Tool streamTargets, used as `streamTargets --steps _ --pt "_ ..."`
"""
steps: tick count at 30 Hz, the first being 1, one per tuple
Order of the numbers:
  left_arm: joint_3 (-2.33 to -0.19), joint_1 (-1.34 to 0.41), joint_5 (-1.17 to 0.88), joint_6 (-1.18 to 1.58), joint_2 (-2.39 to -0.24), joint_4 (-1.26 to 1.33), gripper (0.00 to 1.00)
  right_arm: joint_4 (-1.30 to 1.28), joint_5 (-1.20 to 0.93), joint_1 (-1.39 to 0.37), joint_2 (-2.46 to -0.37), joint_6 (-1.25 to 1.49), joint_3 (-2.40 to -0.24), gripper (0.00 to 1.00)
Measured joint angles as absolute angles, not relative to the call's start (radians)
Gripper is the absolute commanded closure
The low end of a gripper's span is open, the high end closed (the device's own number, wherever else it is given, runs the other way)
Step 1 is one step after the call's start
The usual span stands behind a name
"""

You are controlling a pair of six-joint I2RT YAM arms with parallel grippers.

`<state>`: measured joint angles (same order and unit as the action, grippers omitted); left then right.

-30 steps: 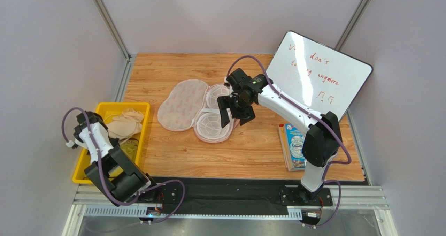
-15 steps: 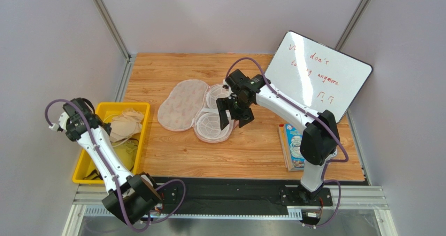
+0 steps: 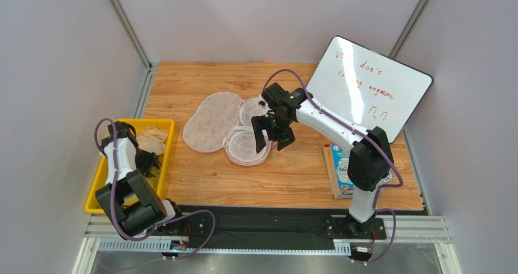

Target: Place the bra in the laundry bag and zip it closed

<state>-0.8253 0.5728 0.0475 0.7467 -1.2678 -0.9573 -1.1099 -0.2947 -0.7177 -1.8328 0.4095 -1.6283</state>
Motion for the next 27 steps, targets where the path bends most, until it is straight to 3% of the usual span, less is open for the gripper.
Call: streamTargets --steps 20,24,27 --pt "-0.811 0.573 0.194 0.797 -1.200 -0.957 0.50 -1.110 -0.295 -0.718 -1.832 0.403 -1.604 0.14" --pt "-0.810 0.574 0.189 0.798 -1.248 -0.936 0.53 -1.110 -0.296 -0.717 -1.832 0.403 -1.604 0.14" --pt "-0.803 0.574 0.184 0.796 -1.291 -0.911 0.62 -1.110 -0.297 -0.717 -1.832 0.403 -1.603 0.14"
